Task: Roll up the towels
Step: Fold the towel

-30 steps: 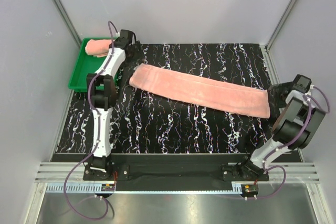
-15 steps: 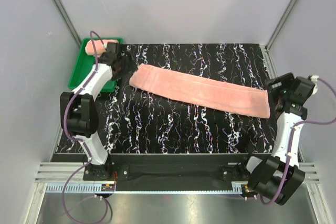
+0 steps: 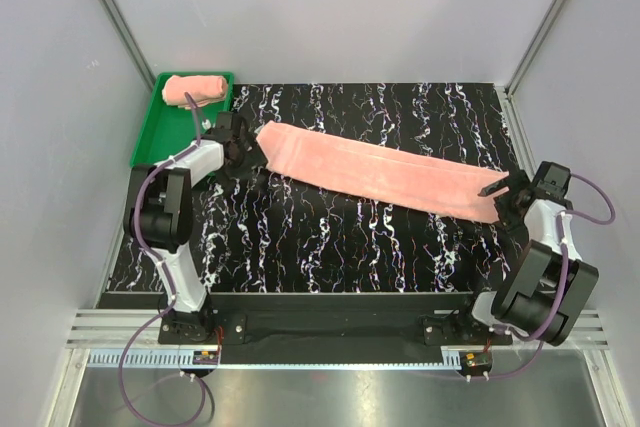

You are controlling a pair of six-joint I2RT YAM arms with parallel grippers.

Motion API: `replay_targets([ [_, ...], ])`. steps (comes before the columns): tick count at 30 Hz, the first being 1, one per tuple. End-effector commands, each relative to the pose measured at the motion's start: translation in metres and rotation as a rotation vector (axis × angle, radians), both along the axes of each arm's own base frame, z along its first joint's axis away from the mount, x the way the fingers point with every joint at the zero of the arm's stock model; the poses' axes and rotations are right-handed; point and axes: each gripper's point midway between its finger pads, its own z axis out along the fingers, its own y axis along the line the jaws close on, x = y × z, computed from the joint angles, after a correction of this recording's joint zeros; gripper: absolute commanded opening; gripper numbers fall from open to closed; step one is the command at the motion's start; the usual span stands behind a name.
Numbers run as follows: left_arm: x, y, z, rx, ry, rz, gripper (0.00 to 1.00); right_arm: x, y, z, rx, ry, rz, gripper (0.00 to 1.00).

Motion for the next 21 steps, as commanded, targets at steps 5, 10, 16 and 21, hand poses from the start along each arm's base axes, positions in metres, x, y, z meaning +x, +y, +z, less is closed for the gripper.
replay_targets([
  [5, 0.040, -0.010, -0.004, -0.028, -0.071, 0.006, 0.99, 0.017, -0.006, -0.006, -0.001, -0.033, 0.019, 0.88],
  [10, 0.060, -0.012, -0.010, -0.005, -0.064, -0.009, 0.99, 0.014, -0.010, -0.017, -0.017, 0.001, 0.015, 0.88],
  [16, 0.072, -0.016, -0.012, 0.081, -0.014, -0.063, 0.70, 0.011, -0.011, -0.035, -0.005, 0.051, 0.003, 0.88],
  [21, 0.077, -0.018, -0.015, 0.159, 0.027, -0.119, 0.11, 0.013, -0.012, -0.044, 0.012, 0.067, -0.010, 0.80],
])
